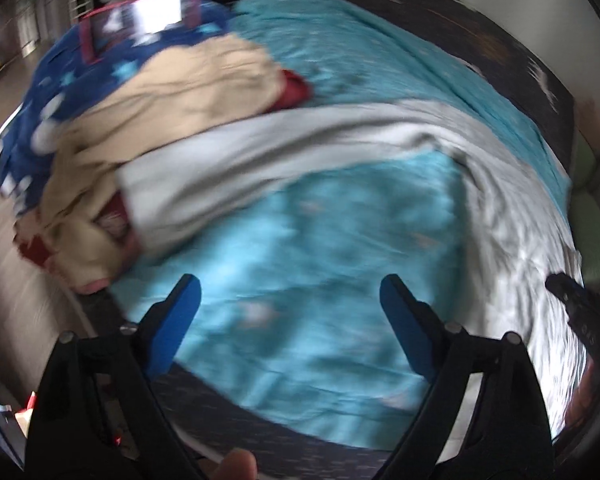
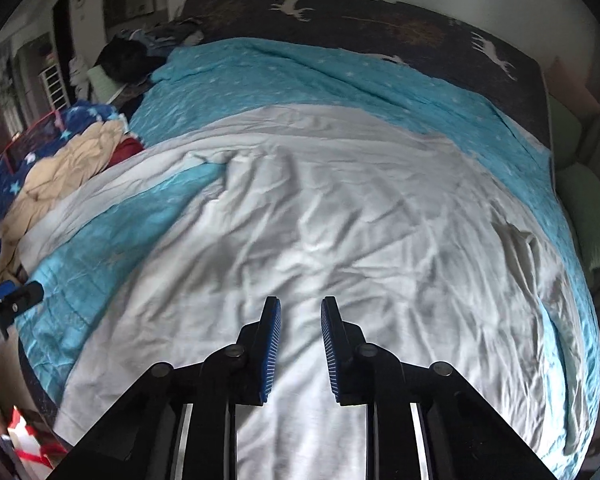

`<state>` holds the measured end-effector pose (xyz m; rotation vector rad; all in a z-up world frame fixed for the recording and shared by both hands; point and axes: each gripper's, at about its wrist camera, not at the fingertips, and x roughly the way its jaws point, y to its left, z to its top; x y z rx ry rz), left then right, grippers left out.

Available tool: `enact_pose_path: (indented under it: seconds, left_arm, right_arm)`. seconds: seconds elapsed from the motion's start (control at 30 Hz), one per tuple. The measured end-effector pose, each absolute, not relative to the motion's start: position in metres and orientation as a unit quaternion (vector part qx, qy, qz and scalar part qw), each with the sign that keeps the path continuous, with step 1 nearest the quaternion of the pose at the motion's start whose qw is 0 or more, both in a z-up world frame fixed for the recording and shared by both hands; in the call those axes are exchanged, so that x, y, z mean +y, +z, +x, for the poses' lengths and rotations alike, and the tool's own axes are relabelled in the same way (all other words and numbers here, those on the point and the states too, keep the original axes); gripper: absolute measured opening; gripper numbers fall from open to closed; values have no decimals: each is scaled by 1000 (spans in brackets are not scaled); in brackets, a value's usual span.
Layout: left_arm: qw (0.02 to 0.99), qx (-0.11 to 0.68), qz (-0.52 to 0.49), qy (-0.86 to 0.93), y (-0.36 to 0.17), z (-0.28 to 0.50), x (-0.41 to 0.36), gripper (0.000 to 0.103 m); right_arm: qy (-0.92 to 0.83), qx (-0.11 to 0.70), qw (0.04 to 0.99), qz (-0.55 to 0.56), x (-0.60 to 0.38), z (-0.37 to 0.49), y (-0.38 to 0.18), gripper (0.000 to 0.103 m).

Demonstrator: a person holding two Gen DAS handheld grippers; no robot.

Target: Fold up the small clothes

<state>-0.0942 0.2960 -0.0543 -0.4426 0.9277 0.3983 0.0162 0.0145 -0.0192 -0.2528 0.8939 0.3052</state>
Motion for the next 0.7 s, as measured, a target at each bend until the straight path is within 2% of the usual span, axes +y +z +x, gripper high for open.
enact_pose_path:
  seconds: [0.27, 0.5, 0.57, 0.63, 0.7]
  left_arm:
    - [801, 459, -311, 225, -91, -117, 383, 86]
    - [789, 467, -360, 170, -116, -101, 398, 85]
    - [787, 468, -370, 158, -119, -99, 398, 82]
    - [775, 474, -392, 142, -124, -99, 401, 75]
    - [762, 474, -421, 127, -127, -103, 403, 74]
  right_arm:
    - [248, 453, 840, -169, 108, 14, -38, 21]
    - [278, 461, 820, -196, 143, 15, -49, 22]
    - [280, 460, 818, -204, 151, 16, -51, 24]
    - [282, 456, 816, -214, 158, 16, -52, 26]
    - [283, 453, 815, -224, 164, 17, -53, 26]
